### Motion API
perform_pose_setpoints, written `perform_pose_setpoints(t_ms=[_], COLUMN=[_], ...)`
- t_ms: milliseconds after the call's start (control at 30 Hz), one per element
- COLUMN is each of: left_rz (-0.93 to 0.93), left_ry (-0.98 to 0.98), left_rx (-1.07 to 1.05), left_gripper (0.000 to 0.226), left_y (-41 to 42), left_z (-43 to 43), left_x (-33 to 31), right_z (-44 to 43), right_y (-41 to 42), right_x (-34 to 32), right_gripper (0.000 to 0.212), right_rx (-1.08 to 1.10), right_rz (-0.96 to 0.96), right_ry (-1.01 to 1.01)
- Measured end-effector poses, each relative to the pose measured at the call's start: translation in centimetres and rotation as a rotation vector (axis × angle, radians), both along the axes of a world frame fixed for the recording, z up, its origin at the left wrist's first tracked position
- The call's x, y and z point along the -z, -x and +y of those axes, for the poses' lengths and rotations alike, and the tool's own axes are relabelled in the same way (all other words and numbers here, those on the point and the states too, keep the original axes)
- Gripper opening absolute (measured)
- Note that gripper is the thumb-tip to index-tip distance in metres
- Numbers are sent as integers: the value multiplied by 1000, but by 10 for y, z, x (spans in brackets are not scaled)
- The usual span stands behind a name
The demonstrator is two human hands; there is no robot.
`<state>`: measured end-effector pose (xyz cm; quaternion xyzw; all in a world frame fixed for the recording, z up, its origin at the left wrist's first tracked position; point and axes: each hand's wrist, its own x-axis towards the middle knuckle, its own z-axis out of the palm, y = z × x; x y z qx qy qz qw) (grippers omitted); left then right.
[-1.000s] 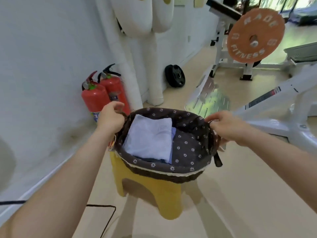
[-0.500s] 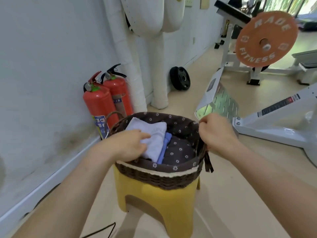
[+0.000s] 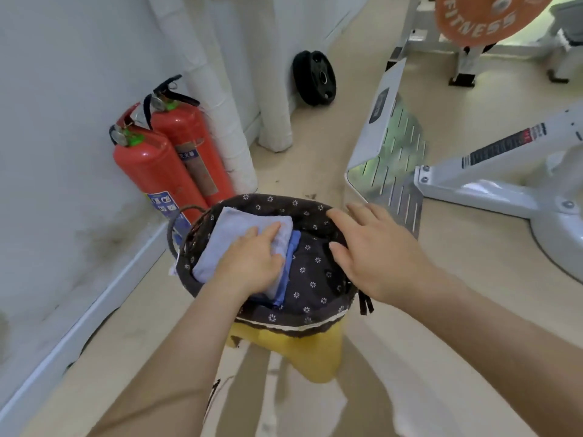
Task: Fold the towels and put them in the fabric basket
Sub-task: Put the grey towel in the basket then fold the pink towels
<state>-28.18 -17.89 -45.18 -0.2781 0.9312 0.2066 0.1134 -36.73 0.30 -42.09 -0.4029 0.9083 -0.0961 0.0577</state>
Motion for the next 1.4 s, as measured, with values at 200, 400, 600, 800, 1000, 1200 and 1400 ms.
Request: perform_pose_setpoints(t_ms=[200, 400, 600, 800, 1000, 1200, 1400], left_rz=[392, 295, 209, 185, 252, 249, 272], left_ry=[-293, -669, -859, -759, -729, -744, -765], left_rx=[-314, -263, -148, -21, 31, 103, 189], left_gripper=[36, 23, 33, 34, 37, 28, 23], left_y=[-35, -52, -26, 21, 123, 210, 295], left_z=[61, 150, 276, 415, 541, 611, 657], left_x=[-112, -217, -293, -319, -326, -328, -310], right_z=[43, 112, 215, 371, 525, 596, 628], right_y=[-27, -53, -36, 9, 84, 150, 229], right_x=[-89, -193, -268, -293, -301, -303, -298], right_gripper=[61, 63, 34, 20, 32, 48, 29], right_rx=[158, 318, 573, 774, 1005, 1184, 1386], right_rz=[-223, -422, -649, -727, -763, -805, -1053], right_ry=[146, 223, 426, 558, 705, 909, 1236])
